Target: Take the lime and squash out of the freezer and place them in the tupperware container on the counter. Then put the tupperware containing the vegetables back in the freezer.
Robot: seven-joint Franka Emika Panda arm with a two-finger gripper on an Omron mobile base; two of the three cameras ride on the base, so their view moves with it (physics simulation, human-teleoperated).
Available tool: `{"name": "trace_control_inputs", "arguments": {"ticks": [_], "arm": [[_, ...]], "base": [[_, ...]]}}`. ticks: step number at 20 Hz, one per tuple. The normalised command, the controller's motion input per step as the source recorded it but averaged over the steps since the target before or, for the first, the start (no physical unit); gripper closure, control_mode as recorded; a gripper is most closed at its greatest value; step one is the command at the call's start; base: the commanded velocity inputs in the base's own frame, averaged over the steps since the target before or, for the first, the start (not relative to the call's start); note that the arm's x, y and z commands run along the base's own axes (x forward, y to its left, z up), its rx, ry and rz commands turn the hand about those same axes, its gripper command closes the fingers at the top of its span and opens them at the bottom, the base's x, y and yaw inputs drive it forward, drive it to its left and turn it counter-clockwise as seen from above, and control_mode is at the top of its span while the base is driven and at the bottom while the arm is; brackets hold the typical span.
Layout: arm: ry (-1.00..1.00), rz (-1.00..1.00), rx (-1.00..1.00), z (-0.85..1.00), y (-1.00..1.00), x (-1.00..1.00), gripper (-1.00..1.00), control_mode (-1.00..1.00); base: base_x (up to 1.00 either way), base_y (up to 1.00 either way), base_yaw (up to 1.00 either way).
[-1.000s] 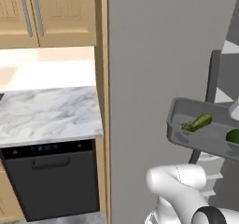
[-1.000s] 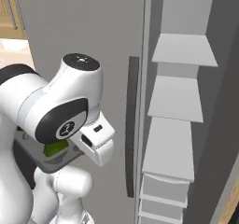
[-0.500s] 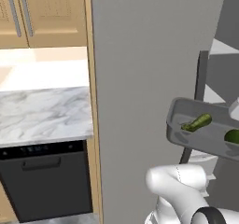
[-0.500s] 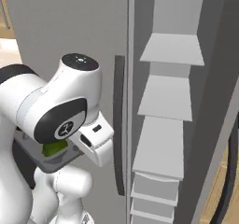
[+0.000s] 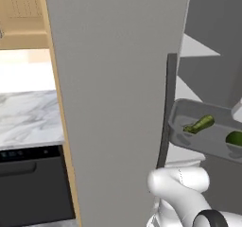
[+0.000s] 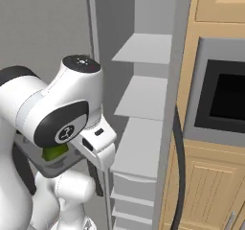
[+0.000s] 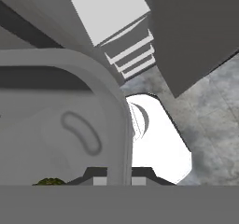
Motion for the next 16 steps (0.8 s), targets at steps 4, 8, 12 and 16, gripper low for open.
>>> {"name": "trace_control_inputs", "arguments": {"ticks": [4,8,12,16], "arm": [[0.00,0.00,0.00,0.00,0.00,0.00,1.00,1.00],[0.00,0.00,0.00,0.00,0.00,0.00,1.00,1.00],[0.00,0.00,0.00,0.00,0.00,0.00,1.00,1.00],[0.00,0.00,0.00,0.00,0.00,0.00,1.00,1.00]], "base": [[0.38,-0.44,0.00],[0.50,-0.14,-0.04],[0.45,-0.13,-0.05],[0.18,-0.14,-0.08]]}}
